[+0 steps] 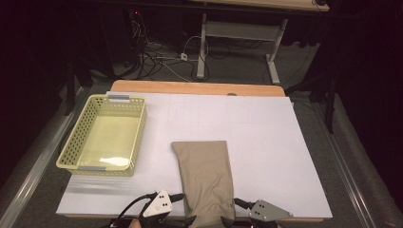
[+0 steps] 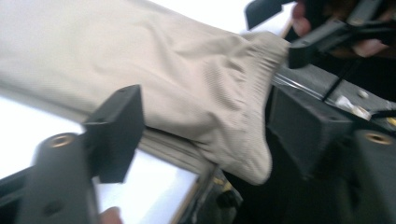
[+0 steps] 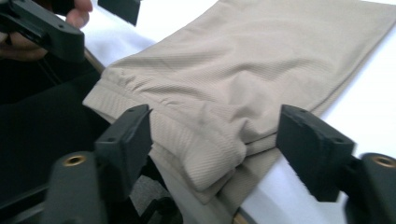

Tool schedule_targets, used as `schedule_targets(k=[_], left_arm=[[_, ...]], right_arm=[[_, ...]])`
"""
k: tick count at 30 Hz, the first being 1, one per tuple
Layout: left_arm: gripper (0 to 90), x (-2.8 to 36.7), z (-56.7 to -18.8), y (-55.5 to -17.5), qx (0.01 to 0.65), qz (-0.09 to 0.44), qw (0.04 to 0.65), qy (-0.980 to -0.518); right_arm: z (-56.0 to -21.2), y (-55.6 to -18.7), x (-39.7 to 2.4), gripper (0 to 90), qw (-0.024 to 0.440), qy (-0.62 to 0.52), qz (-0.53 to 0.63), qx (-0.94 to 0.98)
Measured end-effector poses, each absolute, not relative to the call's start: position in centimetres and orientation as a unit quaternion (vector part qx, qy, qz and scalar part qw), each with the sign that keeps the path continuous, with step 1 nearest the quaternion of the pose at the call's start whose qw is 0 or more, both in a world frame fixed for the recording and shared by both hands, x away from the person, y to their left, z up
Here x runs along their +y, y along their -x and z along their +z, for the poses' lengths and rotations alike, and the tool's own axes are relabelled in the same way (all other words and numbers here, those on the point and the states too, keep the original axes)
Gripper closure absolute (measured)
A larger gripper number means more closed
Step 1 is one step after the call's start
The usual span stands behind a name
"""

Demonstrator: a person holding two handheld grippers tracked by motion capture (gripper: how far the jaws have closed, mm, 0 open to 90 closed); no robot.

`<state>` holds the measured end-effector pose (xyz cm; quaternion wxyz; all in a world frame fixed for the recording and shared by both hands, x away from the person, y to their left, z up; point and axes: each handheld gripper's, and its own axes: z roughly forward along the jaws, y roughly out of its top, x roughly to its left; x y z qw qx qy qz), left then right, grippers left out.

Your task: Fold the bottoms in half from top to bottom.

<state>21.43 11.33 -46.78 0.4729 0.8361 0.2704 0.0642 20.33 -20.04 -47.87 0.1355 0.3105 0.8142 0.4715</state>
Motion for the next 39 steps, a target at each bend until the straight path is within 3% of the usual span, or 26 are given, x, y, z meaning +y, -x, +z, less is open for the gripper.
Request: schedule_targets(k=[4, 12, 14, 20, 39], left_arm=[[14.3, 12.0, -46.8, -22.0, 0.293, 0.072, 0.472, -0.828], [2.5, 13.0, -46.7, -22.7, 0.320, 0.086, 0.465, -0.821], [0.0, 13.3, -46.6, -22.9, 0.327, 0.090, 0.464, -0.819], [0.0, 14.2, -46.7, -23.3, 0.346, 0.113, 0.463, -0.808], [0.0, 12.9, -45.9, -24.9, 0.347, 0.097, 0.454, -0.814]], right_arm=[[-47.8, -20.6, -20.3, 16.6, 0.147, -0.320, 0.474, 0.807], [-47.8, -21.3, -21.5, 7.1, 0.165, -0.346, 0.476, 0.792], [-47.9, -21.6, -22.1, 0.5, 0.173, -0.362, 0.473, 0.784], [-47.9, -22.0, -22.7, 0.4, 0.184, -0.376, 0.469, 0.778], [-47.2, -23.0, -21.9, 0.4, 0.197, -0.375, 0.467, 0.777]])
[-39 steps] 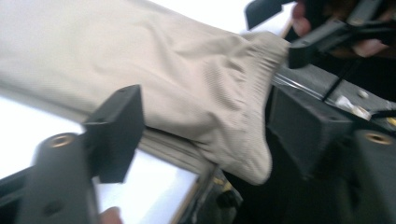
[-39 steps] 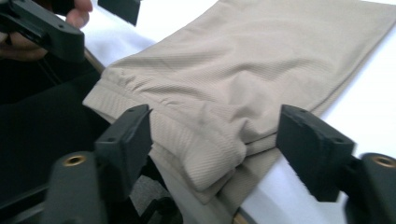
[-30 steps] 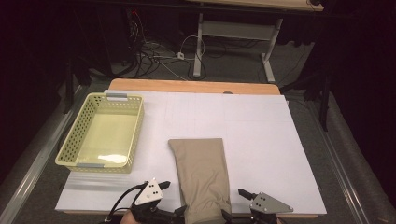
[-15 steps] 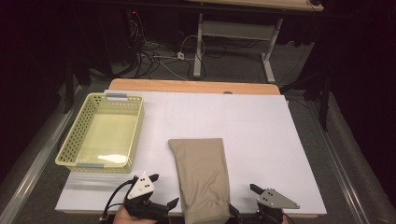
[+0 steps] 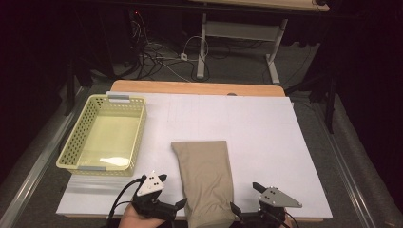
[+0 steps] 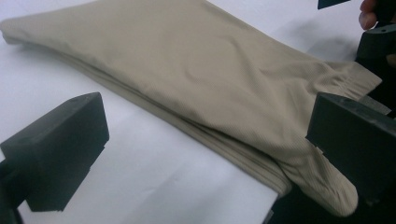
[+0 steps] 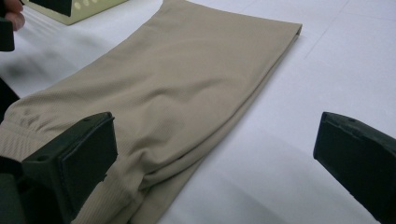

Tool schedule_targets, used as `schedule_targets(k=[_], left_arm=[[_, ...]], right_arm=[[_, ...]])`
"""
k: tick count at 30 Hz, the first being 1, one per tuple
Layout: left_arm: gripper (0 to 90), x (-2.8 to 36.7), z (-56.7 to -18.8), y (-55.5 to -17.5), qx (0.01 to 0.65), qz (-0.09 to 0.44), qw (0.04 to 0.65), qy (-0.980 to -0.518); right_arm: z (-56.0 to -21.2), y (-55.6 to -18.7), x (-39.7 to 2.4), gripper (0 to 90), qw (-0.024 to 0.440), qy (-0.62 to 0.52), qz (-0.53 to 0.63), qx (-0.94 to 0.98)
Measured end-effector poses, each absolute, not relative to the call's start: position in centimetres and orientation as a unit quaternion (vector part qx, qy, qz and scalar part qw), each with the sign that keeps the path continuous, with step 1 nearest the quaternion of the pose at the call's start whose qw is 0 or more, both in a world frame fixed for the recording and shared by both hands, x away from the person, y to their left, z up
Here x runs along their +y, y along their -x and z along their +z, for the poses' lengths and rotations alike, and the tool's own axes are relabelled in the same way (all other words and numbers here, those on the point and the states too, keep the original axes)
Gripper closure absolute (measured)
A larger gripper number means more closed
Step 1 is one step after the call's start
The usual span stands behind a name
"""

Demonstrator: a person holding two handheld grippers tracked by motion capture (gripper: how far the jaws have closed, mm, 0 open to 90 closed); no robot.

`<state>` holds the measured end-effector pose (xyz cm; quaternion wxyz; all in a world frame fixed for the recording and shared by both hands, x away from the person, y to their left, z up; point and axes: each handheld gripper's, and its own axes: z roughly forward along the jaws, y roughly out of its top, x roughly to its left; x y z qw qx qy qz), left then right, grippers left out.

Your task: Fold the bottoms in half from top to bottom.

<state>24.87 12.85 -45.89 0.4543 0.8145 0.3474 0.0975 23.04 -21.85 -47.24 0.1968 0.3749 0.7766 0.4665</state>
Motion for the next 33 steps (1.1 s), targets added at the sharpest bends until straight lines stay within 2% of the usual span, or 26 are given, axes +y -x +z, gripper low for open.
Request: schedule_targets(k=[9, 15, 16, 19, 22, 24, 26, 27, 28, 30, 31, 33], left_arm=[[0.0, 11.0, -45.5, -29.0, 0.363, 0.091, 0.432, -0.821], [0.0, 10.4, -45.6, -31.8, 0.390, 0.085, 0.406, -0.822], [0.6, 10.3, -45.7, -32.3, 0.397, 0.086, 0.398, -0.823], [6.9, 10.3, -46.2, -33.6, 0.433, 0.092, 0.377, -0.813], [14.0, 10.4, -46.5, -34.0, 0.438, 0.098, 0.362, -0.817], [14.8, 10.3, -47.2, -34.5, 0.440, 0.095, 0.341, -0.825], [21.9, 10.1, -47.7, -34.4, 0.436, 0.096, 0.336, -0.829], [22.7, 10.1, -47.7, -34.4, 0.436, 0.096, 0.336, -0.829], [25.9, 9.7, -47.9, -33.8, 0.426, 0.116, 0.338, -0.831], [36.5, 9.6, -47.9, -33.6, 0.425, 0.113, 0.344, -0.830], [36.5, 9.5, -48.0, -33.5, 0.424, 0.108, 0.350, -0.828], [45.9, 9.2, -48.3, -33.1, 0.419, 0.116, 0.360, -0.825]], right_arm=[[-45.8, -26.5, -20.5, 2.3, 0.202, -0.363, 0.459, 0.785], [-45.3, -29.6, -19.9, 8.0, 0.200, -0.368, 0.457, 0.785], [-45.4, -31.1, -19.6, 12.8, 0.191, -0.375, 0.454, 0.785], [-45.6, -32.9, -18.9, 17.3, 0.178, -0.381, 0.441, 0.793], [-46.1, -34.7, -18.0, 20.6, 0.165, -0.387, 0.425, 0.802], [-46.5, -35.7, -17.6, 22.1, 0.169, -0.391, 0.407, 0.808], [-46.9, -36.7, -17.3, 22.4, 0.171, -0.399, 0.388, 0.813], [-46.9, -36.7, -17.3, 22.4, 0.171, -0.399, 0.388, 0.813], [-47.4, -37.4, -17.3, 23.3, 0.167, -0.406, 0.377, 0.816], [-47.6, -37.6, -17.2, 23.3, 0.167, -0.407, 0.370, 0.818], [-47.8, -37.7, -17.2, 23.4, 0.166, -0.407, 0.362, 0.822], [-48.1, -37.2, -16.8, 33.1, 0.171, -0.391, 0.358, 0.831]])
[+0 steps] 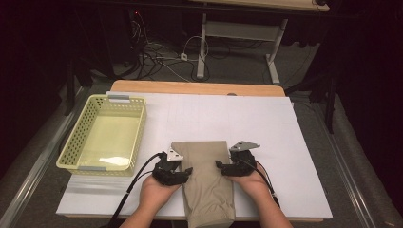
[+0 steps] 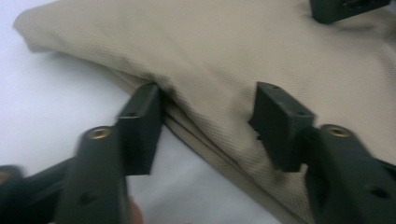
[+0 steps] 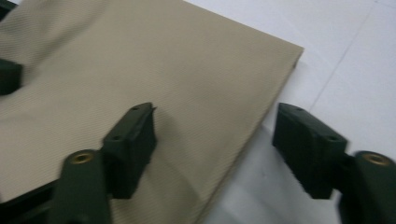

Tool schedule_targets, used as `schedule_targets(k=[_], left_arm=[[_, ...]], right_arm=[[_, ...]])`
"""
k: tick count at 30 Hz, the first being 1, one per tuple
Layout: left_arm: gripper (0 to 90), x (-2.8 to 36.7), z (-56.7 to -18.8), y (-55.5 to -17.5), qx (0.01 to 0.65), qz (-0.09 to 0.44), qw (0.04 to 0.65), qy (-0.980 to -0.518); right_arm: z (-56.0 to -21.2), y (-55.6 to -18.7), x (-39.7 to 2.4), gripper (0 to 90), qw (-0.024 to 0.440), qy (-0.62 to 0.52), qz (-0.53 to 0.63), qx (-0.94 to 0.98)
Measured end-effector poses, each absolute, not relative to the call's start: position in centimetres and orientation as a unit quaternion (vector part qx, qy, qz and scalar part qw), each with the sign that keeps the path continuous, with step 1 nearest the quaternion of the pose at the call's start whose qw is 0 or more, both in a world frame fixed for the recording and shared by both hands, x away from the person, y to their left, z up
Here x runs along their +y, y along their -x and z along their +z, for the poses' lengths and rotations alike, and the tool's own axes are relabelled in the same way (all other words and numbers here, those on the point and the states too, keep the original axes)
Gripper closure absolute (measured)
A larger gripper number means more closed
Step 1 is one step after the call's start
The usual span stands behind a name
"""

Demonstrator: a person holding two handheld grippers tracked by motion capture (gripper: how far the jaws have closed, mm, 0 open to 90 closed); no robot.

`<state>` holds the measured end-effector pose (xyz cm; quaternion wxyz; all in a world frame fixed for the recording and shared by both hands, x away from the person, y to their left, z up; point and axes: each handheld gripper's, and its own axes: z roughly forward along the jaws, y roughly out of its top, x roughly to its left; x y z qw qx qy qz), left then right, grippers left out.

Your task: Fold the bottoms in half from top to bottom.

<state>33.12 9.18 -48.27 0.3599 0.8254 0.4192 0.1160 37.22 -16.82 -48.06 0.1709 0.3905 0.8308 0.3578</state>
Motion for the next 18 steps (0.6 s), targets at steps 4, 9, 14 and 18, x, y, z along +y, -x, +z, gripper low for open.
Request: schedule_targets(k=[4, 9, 14, 18], left_arm=[[62.4, 8.95, -48.30, -33.00, 0.414, 0.102, 0.370, -0.825], [78.7, 8.83, -48.36, -32.98, 0.405, 0.085, 0.380, -0.827], [80.9, 8.80, -48.35, -32.86, 0.399, 0.090, 0.380, -0.830], [81.7, 8.86, -48.25, -32.85, 0.398, 0.093, 0.383, -0.829]], right_arm=[[-48.05, -36.88, -16.82, 48.3, 0.160, -0.383, 0.368, 0.832], [-48.10, -36.62, -16.92, 68.3, 0.144, -0.381, 0.380, 0.830], [-48.14, -36.49, -16.73, 80.7, 0.126, -0.376, 0.388, 0.832], [-48.12, -36.33, -16.58, 82.8, 0.134, -0.370, 0.389, 0.833]])
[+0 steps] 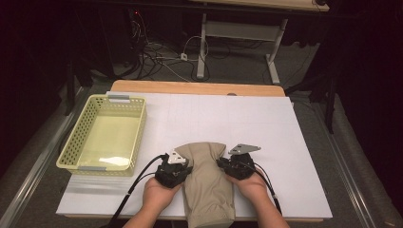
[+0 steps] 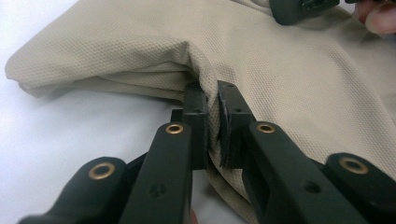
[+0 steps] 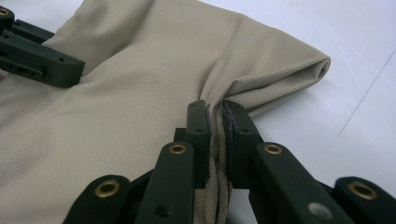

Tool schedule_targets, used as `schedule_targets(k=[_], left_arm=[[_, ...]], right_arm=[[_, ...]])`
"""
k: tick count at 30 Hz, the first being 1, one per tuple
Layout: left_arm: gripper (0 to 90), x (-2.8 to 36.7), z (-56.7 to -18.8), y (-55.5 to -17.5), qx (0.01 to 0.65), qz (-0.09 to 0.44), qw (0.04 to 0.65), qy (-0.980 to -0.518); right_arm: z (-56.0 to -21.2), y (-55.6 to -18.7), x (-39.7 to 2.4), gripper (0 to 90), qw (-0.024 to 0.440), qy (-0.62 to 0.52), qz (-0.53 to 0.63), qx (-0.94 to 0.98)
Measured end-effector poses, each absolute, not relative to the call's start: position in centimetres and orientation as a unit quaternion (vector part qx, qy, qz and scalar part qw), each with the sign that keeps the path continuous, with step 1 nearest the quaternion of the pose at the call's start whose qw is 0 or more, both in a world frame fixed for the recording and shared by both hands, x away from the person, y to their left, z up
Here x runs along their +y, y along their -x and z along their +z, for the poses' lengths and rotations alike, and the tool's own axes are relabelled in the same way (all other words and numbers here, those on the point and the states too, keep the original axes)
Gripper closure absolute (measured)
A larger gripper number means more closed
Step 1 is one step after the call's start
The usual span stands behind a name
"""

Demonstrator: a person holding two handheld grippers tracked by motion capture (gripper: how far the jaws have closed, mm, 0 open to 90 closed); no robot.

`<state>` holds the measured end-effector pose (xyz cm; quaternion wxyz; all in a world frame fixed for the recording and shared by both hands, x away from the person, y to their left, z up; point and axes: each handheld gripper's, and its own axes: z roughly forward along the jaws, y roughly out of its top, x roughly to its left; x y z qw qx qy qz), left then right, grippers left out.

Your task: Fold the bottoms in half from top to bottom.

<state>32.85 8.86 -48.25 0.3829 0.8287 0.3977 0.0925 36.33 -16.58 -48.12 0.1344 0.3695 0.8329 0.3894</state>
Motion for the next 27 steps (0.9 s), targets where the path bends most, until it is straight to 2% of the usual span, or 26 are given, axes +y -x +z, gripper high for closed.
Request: schedule_targets(k=[7, 15, 22, 27], left_arm=[[82.2, 9.0, -47.2, -32.9, 0.390, 0.109, 0.389, -0.828], [82.2, 8.6, -43.8, -34.0, 0.368, 0.143, 0.392, -0.831], [82.3, 9.0, -43.1, -35.9, 0.375, 0.149, 0.390, -0.828], [82.2, 9.1, -43.2, -38.5, 0.377, 0.157, 0.378, -0.831]], right_arm=[[-47.5, -35.9, -16.6, 83.4, 0.155, -0.366, 0.397, 0.827], [-44.4, -35.7, -17.3, 83.5, 0.187, -0.359, 0.417, 0.814], [-43.2, -36.7, -17.3, 83.5, 0.196, -0.360, 0.427, 0.806], [-43.5, -38.8, -16.6, 83.5, 0.201, -0.365, 0.416, 0.808]])
